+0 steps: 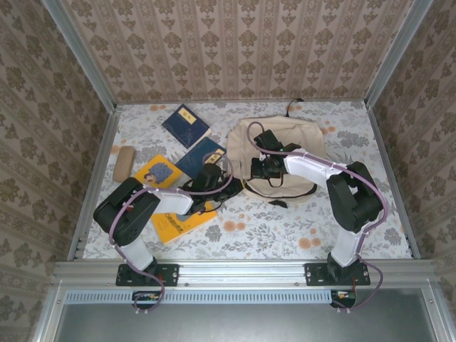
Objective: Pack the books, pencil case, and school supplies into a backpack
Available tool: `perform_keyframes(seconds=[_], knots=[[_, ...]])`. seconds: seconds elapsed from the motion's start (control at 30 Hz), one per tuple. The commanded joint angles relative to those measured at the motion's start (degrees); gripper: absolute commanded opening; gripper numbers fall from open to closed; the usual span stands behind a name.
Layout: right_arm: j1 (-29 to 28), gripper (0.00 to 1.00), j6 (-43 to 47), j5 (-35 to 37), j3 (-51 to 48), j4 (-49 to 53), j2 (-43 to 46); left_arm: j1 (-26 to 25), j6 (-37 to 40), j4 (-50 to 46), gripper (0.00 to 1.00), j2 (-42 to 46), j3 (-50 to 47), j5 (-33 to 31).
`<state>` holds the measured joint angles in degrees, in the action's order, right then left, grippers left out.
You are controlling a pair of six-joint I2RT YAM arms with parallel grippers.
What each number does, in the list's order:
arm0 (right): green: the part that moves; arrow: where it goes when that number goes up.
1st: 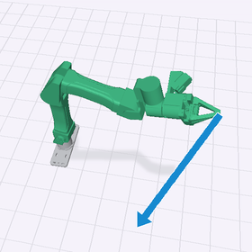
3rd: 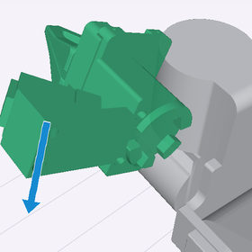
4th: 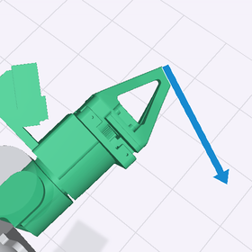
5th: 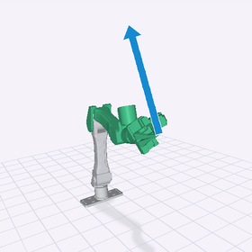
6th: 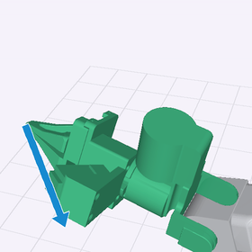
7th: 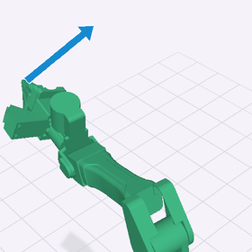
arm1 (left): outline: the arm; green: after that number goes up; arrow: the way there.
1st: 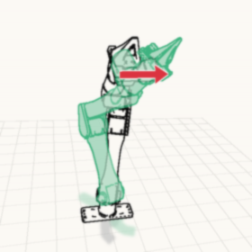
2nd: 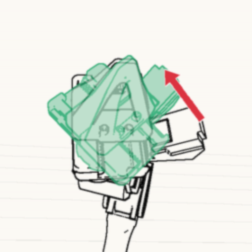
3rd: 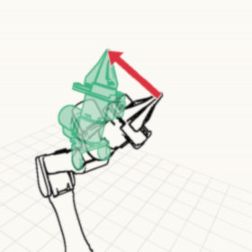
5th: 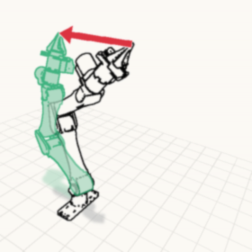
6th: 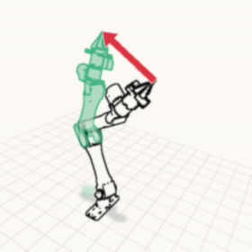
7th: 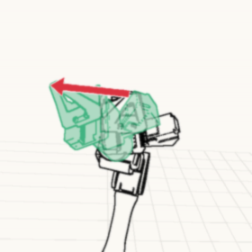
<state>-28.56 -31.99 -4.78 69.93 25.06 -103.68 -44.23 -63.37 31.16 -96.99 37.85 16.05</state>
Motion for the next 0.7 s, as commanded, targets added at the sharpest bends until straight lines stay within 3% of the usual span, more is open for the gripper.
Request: perform_keyframes(seconds=[0.0,0.17,0.5,0.67], knots=[[1.05,0.0,-1.7,3.88,-0.78,1.9,-1.3,0.5,1.22,-4.44,0.0,1.88,-2.07,-1.42],[0.46,0.0,0.62,-1.39,0.75,0.3,-2.69,1.18,1.41,-4.43,0.0,2.72,-2.56,-0.68],[-0.32,0.0,1.74,-2.42,2.06,0.87,-3.85,5.09,4.0,-7.89,0.28,6.51,-2.81,1.41],[-0.73,0.0,2.01,-3.72,1.94,0.52,-3.98,5.39,5.09,-9.09,0.36,5.12,-0.19,3.24]])
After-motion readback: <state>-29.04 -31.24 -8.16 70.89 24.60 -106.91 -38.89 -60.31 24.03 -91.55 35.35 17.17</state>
